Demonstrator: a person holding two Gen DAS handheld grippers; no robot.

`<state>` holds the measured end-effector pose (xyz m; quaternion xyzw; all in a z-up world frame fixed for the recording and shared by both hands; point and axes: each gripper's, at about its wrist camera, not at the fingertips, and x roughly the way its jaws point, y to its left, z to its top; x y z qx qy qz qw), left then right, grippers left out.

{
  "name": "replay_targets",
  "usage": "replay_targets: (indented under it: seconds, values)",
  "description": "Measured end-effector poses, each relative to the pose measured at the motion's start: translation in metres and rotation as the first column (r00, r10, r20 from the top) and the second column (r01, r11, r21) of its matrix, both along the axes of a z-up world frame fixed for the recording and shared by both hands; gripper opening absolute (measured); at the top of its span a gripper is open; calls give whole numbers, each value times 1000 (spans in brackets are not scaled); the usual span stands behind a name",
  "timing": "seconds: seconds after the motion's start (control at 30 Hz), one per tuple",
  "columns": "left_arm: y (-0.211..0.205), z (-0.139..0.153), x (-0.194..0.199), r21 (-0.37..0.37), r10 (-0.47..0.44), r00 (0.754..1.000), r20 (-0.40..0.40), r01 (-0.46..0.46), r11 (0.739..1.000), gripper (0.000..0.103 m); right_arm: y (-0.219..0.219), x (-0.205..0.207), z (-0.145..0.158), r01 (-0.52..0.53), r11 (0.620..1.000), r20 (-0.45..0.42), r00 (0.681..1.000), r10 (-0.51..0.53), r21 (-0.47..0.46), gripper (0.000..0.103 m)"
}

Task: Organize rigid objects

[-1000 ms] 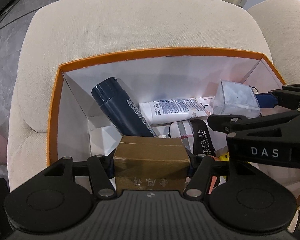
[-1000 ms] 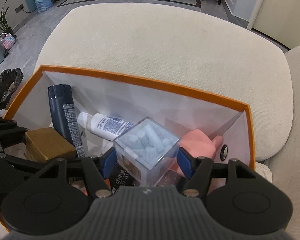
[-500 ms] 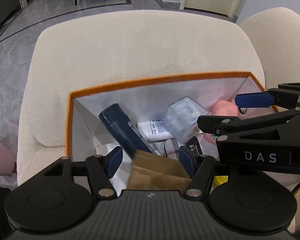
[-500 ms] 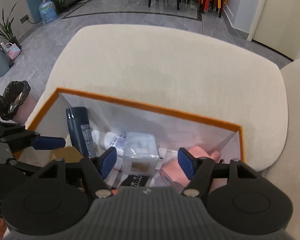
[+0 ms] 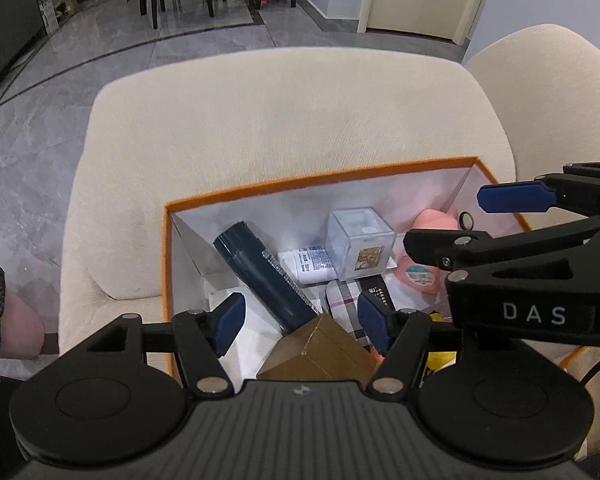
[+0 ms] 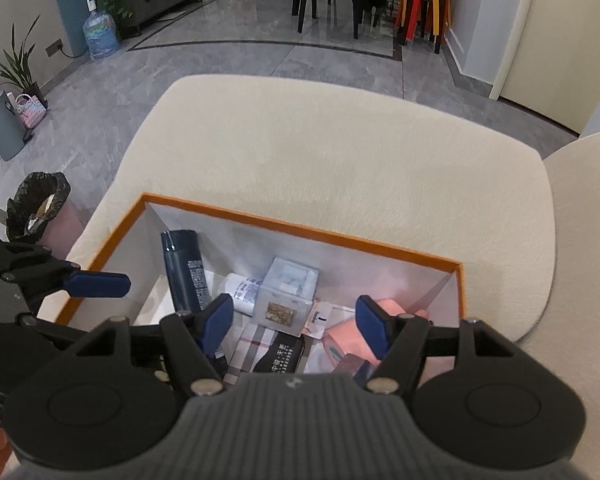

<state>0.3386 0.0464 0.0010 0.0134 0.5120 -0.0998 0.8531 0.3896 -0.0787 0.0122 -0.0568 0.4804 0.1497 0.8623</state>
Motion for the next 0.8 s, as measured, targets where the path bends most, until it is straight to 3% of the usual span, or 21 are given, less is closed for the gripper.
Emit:
replay_targets:
  seconds: [0.6,0.8]
  values:
    - [11,72,-64,15,42,989,145,-45,999,85,-20,-66,78,3,1000,132,991,-6,27,71]
    - [24,91,-92,-56,121,972,203,-112,992,89,-26,-101,94,-5,1000,189,982,2,16,76]
